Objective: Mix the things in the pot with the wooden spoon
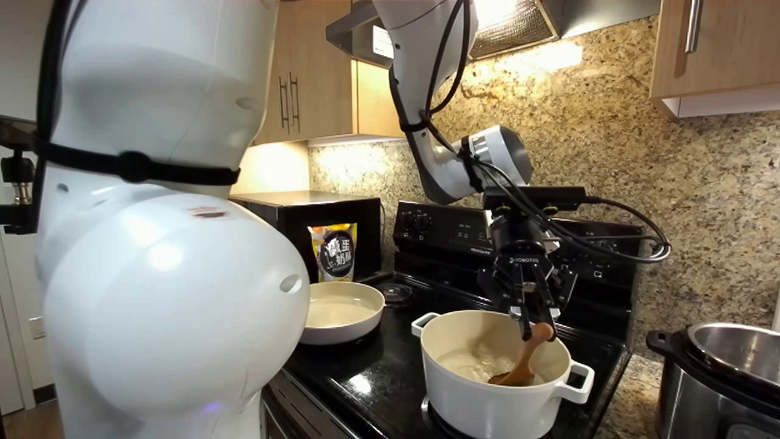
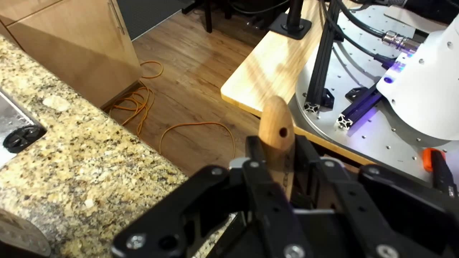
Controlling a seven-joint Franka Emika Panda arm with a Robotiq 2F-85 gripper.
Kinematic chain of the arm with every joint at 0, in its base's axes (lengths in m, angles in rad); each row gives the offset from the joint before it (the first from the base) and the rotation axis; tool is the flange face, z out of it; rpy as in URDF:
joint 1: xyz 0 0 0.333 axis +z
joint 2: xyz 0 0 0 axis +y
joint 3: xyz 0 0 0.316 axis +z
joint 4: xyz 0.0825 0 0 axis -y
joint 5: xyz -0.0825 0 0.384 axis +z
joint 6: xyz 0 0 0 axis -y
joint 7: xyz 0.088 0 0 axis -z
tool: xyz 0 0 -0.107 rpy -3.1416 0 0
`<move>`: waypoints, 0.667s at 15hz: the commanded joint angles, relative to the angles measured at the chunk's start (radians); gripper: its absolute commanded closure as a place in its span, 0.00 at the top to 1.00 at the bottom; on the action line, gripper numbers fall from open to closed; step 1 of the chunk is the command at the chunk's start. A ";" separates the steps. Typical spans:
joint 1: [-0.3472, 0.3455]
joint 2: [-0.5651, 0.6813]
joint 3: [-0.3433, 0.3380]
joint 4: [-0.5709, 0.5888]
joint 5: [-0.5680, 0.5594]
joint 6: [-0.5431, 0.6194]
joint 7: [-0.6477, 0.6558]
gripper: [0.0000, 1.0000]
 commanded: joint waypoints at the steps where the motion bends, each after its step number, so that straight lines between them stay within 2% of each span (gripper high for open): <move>1: -0.004 -0.026 0.010 -0.041 -0.034 -0.009 -0.004 0.07; 10: 0.033 -0.105 0.084 -0.148 -0.153 0.128 -0.139 0.07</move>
